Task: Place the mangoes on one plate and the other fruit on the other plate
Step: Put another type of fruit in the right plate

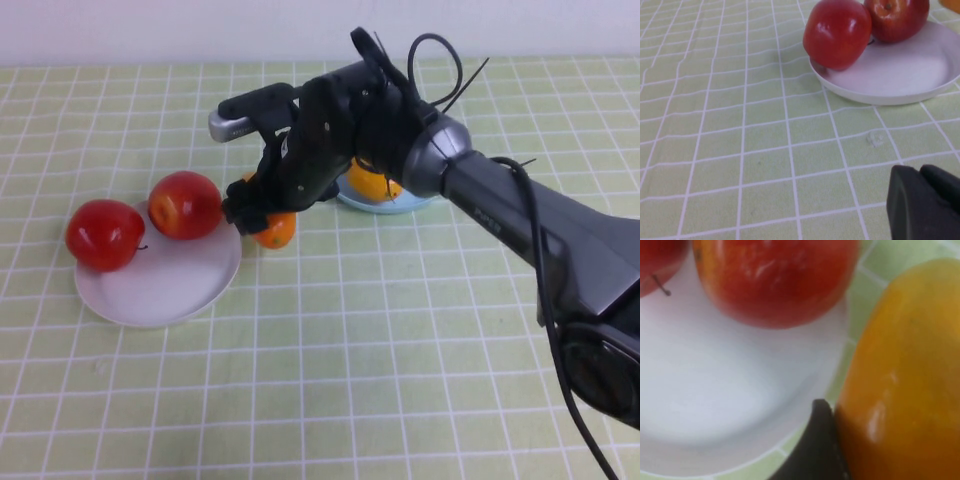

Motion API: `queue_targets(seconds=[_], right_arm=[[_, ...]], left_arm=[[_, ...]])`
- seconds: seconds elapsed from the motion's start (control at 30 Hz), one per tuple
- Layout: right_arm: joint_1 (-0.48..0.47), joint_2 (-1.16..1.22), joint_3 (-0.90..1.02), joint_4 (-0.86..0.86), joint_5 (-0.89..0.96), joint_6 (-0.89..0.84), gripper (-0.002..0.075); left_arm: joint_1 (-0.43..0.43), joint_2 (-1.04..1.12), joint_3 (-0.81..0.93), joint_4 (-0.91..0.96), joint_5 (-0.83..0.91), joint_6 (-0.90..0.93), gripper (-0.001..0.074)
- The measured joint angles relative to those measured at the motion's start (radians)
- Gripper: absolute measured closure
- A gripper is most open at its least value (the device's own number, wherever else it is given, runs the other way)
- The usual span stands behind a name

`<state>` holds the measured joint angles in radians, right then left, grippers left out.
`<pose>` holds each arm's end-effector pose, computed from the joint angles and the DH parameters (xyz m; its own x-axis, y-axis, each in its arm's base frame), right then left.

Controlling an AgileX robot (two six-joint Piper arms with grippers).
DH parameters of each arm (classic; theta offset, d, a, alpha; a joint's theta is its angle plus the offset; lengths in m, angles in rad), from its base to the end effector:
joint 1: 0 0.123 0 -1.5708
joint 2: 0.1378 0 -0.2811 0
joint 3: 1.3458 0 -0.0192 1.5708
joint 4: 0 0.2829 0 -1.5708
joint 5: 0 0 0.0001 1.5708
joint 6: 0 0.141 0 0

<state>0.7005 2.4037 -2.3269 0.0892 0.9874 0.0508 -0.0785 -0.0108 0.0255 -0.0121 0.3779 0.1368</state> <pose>0.4470 0.3906 0.1874 -0.6971 -0.4575 -0.5521 -0.6081 0.7851 0.1173 0.1359 -0.0113 0.1558 -0.2870 0.1482 -0.9464 0.1195 0.9858 0.1181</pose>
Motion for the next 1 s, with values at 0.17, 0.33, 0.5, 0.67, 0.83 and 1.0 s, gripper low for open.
queue_targets(seconds=[0.17,0.33,0.5,0.67,0.83,1.0], right_arm=[[-0.045,-0.018,-0.076,-0.077,0.089,0.000,0.0176],[-0.147,-0.038,-0.092,-0.138,0.096,0.000,0.0176],[-0.252,-0.030,-0.092,-0.157,0.099,0.000,0.0176],[-0.304,0.001,-0.092,-0.158,0.061,0.000,0.0176],[-0.318,0.055,-0.092,-0.158,0.051,0.000,0.0176],[-0.320,0.083,-0.092,-0.141,0.049,0.000,0.0137]], left_arm=[[0.000,0.000,0.000,0.000,0.000,0.000,0.0731],[0.000,0.000,0.000,0.000,0.000,0.000,0.0731],[0.000,0.000,0.000,0.000,0.000,0.000,0.0731],[0.000,0.000,0.000,0.000,0.000,0.000,0.0731],[0.000,0.000,0.000,0.000,0.000,0.000,0.0731],[0.000,0.000,0.000,0.002,0.000,0.000,0.0731]])
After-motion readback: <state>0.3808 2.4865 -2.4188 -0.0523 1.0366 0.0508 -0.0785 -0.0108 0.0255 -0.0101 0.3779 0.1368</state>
